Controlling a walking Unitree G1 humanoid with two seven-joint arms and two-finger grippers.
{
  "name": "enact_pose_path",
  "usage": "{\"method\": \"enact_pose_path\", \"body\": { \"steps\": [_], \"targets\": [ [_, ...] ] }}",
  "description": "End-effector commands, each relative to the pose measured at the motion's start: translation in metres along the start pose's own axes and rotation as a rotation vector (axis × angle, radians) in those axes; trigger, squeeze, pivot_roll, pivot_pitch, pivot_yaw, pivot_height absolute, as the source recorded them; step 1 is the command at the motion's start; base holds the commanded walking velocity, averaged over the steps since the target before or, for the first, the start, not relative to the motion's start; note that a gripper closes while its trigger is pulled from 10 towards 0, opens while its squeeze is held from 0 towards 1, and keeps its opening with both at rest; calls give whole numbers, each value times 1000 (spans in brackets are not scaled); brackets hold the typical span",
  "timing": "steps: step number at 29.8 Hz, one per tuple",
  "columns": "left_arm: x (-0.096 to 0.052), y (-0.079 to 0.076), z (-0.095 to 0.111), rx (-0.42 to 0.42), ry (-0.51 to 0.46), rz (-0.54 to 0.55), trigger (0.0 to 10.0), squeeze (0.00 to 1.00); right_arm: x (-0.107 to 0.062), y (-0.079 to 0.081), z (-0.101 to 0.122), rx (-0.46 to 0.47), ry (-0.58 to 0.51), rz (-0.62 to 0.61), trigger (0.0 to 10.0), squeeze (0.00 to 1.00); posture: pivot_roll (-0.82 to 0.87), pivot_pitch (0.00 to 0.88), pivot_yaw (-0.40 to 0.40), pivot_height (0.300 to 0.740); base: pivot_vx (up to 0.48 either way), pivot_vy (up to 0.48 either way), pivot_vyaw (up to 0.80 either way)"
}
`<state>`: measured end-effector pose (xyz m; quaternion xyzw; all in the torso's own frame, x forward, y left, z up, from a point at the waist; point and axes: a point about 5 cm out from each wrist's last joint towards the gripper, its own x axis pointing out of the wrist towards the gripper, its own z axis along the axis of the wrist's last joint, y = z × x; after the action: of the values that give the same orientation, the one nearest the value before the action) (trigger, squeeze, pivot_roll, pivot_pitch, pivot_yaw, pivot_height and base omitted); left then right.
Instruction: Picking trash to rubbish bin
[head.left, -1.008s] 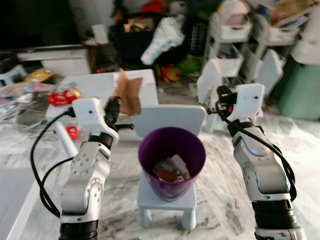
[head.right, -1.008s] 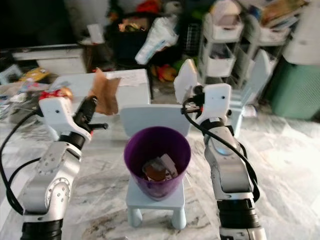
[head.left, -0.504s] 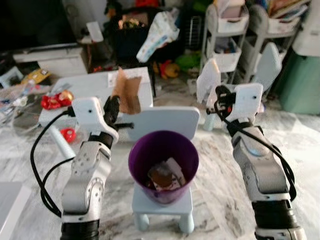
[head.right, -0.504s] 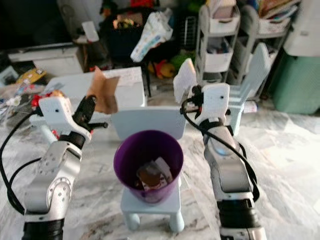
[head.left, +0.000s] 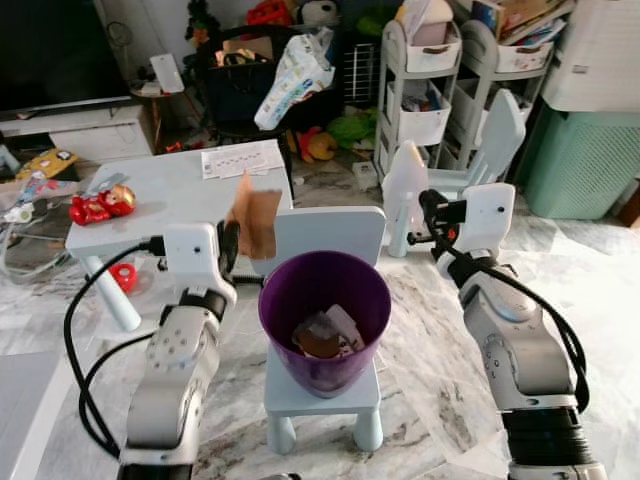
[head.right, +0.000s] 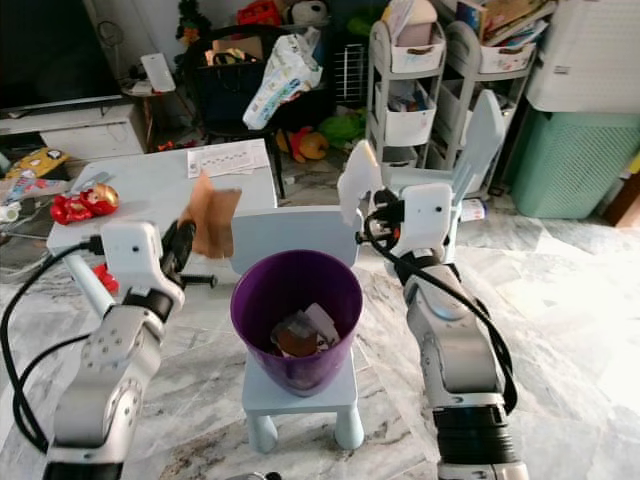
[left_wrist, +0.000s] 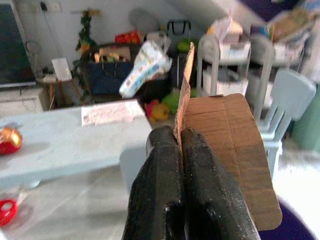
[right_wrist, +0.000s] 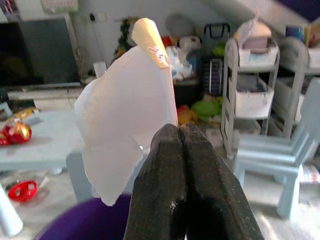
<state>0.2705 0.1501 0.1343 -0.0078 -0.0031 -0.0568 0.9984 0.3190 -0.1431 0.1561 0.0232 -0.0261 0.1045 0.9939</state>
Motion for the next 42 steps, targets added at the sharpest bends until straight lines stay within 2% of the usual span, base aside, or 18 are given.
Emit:
{"method": "enact_pose_path", "body": {
  "steps": [1,5,11,16,20,31,42],
  "targets": [
    [-1,-1,1,29,-12,-16,0,0,1,-1,-2,-1,-1,3,0,0,37,50,67,740,0,0,0],
    [-3,-3,0,31,-13,-27,0,0,0,-2,-4,-12,2,2,0,0,40,53,70,740,0,0,0],
    [-3,-6,4,48,-30,-51,0,0,-1,-3,-6,-19,-6,-10,0,0,44,59,78,740,0,0,749],
    [-1,-6,8,51,-47,-48,0,0,-1,-3,-5,-9,-23,-7,0,0,45,58,82,740,407,0,0],
    [0,-8,13,23,-70,-50,0,0,0,-3,-3,-8,-35,-12,0,0,45,57,83,740,362,0,0],
    [0,-5,8,24,-58,-6,0,0,-1,-2,-5,-11,-30,-1,0,0,38,59,74,740,0,0,0],
    [1,-6,7,11,-59,-7,0,0,1,0,-5,-20,-30,11,0,0,36,57,65,740,0,0,0]
  ]
}}
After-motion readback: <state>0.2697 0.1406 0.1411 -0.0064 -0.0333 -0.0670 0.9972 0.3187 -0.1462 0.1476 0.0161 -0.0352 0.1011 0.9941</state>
